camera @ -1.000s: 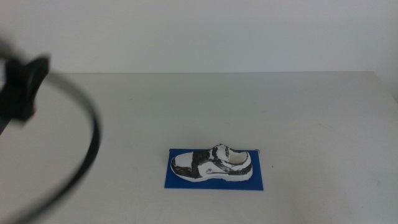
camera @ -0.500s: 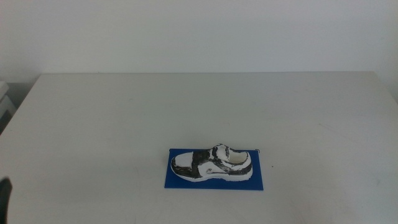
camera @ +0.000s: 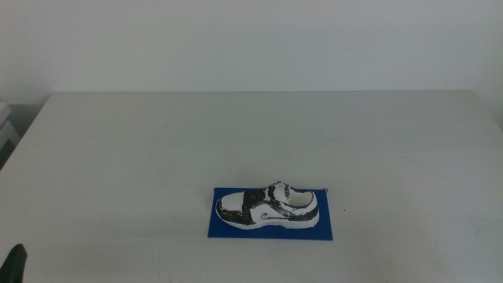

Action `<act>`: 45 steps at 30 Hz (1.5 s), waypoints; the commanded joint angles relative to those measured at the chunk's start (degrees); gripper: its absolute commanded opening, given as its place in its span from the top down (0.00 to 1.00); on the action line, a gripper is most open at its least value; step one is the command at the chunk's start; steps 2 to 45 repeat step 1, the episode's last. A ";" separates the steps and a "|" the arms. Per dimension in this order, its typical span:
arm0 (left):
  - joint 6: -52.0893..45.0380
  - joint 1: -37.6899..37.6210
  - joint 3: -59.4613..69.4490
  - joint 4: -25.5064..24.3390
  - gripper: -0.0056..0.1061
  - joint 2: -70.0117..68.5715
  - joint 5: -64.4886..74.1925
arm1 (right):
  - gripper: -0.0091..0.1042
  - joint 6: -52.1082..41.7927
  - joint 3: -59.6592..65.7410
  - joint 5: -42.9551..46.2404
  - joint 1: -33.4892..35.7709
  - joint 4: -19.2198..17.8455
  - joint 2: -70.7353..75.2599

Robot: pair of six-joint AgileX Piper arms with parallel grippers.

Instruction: Use one arm to grab the shoe from the table and place it on the mat.

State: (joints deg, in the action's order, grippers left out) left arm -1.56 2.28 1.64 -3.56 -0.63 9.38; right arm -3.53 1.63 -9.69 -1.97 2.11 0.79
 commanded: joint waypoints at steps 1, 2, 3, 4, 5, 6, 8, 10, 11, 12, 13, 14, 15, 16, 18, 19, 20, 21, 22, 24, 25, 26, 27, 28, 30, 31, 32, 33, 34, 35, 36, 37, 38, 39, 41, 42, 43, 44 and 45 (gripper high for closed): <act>0.59 0.10 0.15 0.24 0.11 -1.50 -4.88 | 0.33 -0.72 -0.54 4.54 -0.27 -0.49 1.21; 0.59 0.10 0.15 0.24 0.11 -1.50 -4.88 | 0.33 -0.72 -0.54 4.54 -0.27 -0.49 1.21; 0.59 0.10 0.15 0.24 0.11 -1.50 -4.88 | 0.33 -0.72 -0.54 4.54 -0.27 -0.49 1.21; 0.59 0.10 0.15 0.24 0.11 -1.50 -4.88 | 0.33 -0.72 -0.54 4.54 -0.27 -0.49 1.21; 0.59 0.10 0.15 0.24 0.11 -1.50 -4.88 | 0.33 -0.72 -0.54 4.54 -0.27 -0.49 1.21; 0.59 0.10 0.15 0.24 0.11 -1.50 -4.88 | 0.33 -0.72 -0.54 4.54 -0.27 -0.49 1.21; 0.59 0.10 0.15 0.24 0.11 -1.50 -4.88 | 0.33 -0.72 -0.54 4.54 -0.27 -0.49 1.21; 0.59 0.10 0.15 0.24 0.11 -1.50 -4.88 | 0.33 -0.72 -0.54 4.54 -0.27 -0.49 1.21; 0.59 0.10 0.15 0.24 0.11 -1.50 -4.88 | 0.33 -0.72 -0.54 4.54 -0.27 -0.49 1.21; 0.59 0.10 0.15 0.24 0.11 -1.50 -4.88 | 0.33 -0.72 -0.54 4.54 -0.27 -0.49 1.21; 0.59 0.10 0.15 0.24 0.11 -1.50 -4.88 | 0.33 -0.72 -0.54 4.54 -0.27 -0.49 1.21; 0.59 0.10 0.15 0.24 0.11 -1.50 -4.88 | 0.33 -0.72 -0.54 4.54 -0.27 -0.49 1.21; 0.59 0.10 0.15 0.24 0.11 -1.50 -4.88 | 0.33 -0.72 -0.54 4.54 -0.27 -0.49 1.21; 0.59 0.10 0.15 0.24 0.11 -1.50 -4.88 | 0.33 -0.72 -0.54 4.54 -0.27 -0.49 1.21; 0.59 0.10 0.15 0.24 0.11 -1.50 -4.88 | 0.33 -0.72 -0.54 4.54 -0.27 -0.49 1.21; 0.59 0.10 0.15 0.24 0.11 -1.50 -4.88 | 0.33 -0.72 -0.54 4.54 -0.27 -0.49 1.21; 0.59 0.10 0.15 0.24 0.11 -1.50 -4.88 | 0.33 -0.72 -0.54 4.54 -0.27 -0.49 1.21; 0.59 0.10 0.15 0.24 0.11 -1.50 -4.88 | 0.33 -0.72 -0.54 4.54 -0.27 -0.49 1.21; 0.59 0.10 0.15 0.24 0.11 -1.50 -4.88 | 0.33 -0.72 -0.54 4.54 -0.27 -0.49 1.21; 0.59 0.10 0.15 0.24 0.11 -1.50 -4.88 | 0.33 -0.72 -0.54 4.54 -0.27 -0.49 1.21; 0.59 0.10 0.15 0.24 0.11 -1.50 -4.88 | 0.33 -0.72 -0.54 4.54 -0.27 -0.49 1.21; 0.59 0.10 0.15 0.24 0.11 -1.50 -4.88 | 0.33 -0.72 -0.54 4.54 -0.27 -0.49 1.21; 0.59 0.10 0.15 0.24 0.11 -1.50 -4.88 | 0.33 -0.72 -0.54 4.54 -0.27 -0.49 1.21; 0.59 0.10 0.15 0.24 0.11 -1.50 -4.88 | 0.33 -0.72 -0.54 4.54 -0.27 -0.49 1.21; 0.59 0.10 0.15 0.24 0.11 -1.50 -4.88 | 0.33 -0.72 -0.54 4.54 -0.27 -0.49 1.21; 0.59 0.10 0.15 0.24 0.11 -1.50 -4.88 | 0.33 -0.72 -0.54 4.54 -0.27 -0.49 1.21; 0.59 0.10 0.15 0.24 0.11 -1.50 -4.88 | 0.33 -0.72 -0.54 4.54 -0.27 -0.49 1.21; 0.59 0.10 0.15 0.24 0.11 -1.50 -4.88 | 0.33 -0.72 -0.54 4.54 -0.27 -0.49 1.21; 0.59 0.10 0.15 0.24 0.11 -1.50 -4.88 | 0.33 -0.72 -0.54 4.54 -0.27 -0.49 1.21; 0.59 0.10 0.15 0.24 0.11 -1.50 -4.88 | 0.33 -0.72 -0.54 4.54 -0.27 -0.49 1.21; 0.59 0.10 0.15 0.24 0.11 -1.50 -4.88 | 0.33 -0.72 -0.54 4.54 -0.27 -0.49 1.21; 0.59 0.10 0.15 0.24 0.11 -1.50 -4.88 | 0.33 -0.72 -0.54 4.54 -0.27 -0.49 1.21; 0.59 0.10 0.15 0.24 0.11 -1.50 -4.88 | 0.33 -0.72 -0.54 4.54 -0.27 -0.49 1.21; 0.59 0.10 0.15 0.24 0.11 -1.50 -4.88 | 0.33 -0.72 -0.54 4.54 -0.27 -0.49 1.21; 0.59 0.10 0.15 0.24 0.11 -1.50 -4.88 | 0.33 -0.72 -0.54 4.54 -0.27 -0.49 1.21; 0.59 0.10 0.15 0.24 0.11 -1.50 -4.88 | 0.33 -0.72 -0.54 4.54 -0.27 -0.49 1.21; 0.59 0.10 0.15 0.24 0.11 -1.50 -4.88 | 0.33 -0.72 -0.54 4.54 -0.27 -0.49 1.21; 0.59 0.10 0.15 0.24 0.11 -1.50 -4.88 | 0.33 -0.72 -0.54 4.54 -0.27 -0.49 1.21; 0.59 0.10 0.15 0.24 0.11 -1.50 -4.88 | 0.33 -0.72 -0.54 4.54 -0.27 -0.49 1.21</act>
